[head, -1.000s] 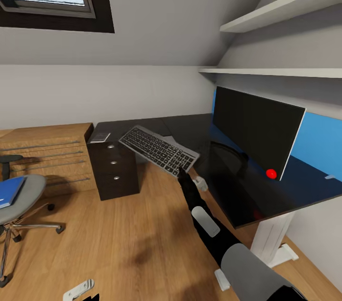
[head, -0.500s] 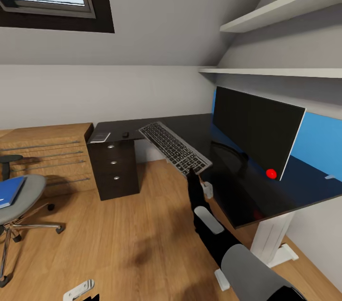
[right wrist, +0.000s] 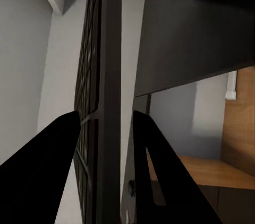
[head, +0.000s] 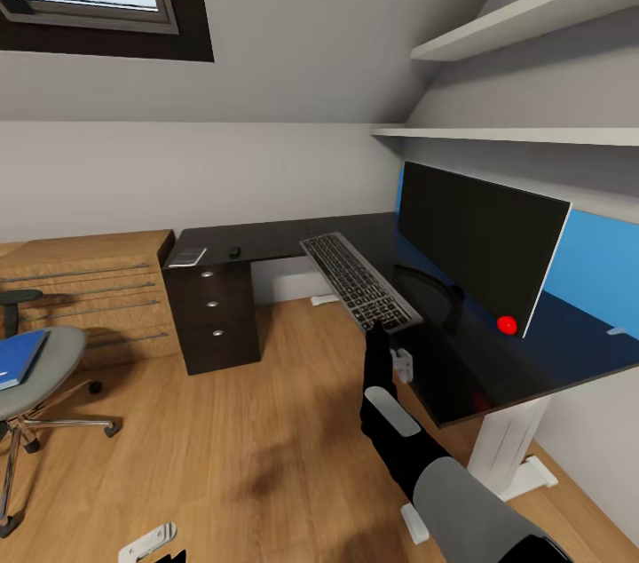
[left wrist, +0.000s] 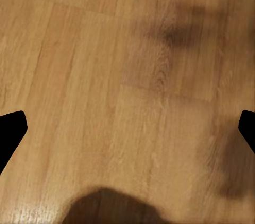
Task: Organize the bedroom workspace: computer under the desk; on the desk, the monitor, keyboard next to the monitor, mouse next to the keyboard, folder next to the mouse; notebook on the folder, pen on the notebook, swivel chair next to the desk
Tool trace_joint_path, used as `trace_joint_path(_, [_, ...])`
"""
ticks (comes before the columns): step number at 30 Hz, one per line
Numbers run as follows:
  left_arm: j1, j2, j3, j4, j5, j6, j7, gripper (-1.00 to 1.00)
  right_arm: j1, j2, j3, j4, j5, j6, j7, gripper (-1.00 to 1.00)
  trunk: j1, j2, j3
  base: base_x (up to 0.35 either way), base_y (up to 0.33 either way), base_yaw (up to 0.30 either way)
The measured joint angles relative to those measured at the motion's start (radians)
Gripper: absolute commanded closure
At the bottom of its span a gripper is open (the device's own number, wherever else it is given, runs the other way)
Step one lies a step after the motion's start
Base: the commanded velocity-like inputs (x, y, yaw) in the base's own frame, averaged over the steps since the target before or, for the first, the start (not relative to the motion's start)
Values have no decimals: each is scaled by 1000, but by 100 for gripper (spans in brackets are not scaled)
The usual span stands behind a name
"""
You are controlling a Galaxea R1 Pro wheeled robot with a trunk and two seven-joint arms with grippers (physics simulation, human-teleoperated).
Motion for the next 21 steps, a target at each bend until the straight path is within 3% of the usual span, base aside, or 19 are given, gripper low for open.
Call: trace_joint_path(21, [0, -11, 0, 0, -3, 0, 0, -100, 1, 0, 3, -1, -14, -5, 16, 100, 0, 0, 0, 0, 0, 0])
